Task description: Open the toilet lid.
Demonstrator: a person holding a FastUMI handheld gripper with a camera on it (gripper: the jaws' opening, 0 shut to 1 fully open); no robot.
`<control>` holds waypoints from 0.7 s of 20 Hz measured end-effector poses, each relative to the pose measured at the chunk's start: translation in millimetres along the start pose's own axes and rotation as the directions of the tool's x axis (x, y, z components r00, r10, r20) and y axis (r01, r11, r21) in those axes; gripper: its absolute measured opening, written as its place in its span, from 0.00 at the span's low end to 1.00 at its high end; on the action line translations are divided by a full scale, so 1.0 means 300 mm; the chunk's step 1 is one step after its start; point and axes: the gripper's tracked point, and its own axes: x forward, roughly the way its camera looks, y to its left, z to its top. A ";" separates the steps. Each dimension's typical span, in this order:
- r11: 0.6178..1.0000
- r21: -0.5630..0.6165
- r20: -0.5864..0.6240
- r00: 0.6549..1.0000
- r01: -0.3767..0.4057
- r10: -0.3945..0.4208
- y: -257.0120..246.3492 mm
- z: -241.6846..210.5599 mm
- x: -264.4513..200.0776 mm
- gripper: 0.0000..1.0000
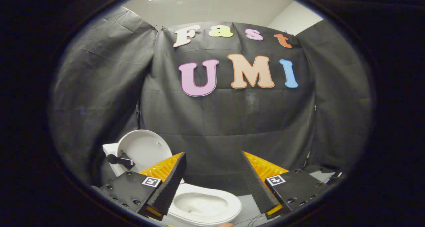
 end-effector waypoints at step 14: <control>0.988 -0.121 0.160 0.985 0.091 -0.071 -0.380 0.220 -0.066 0.99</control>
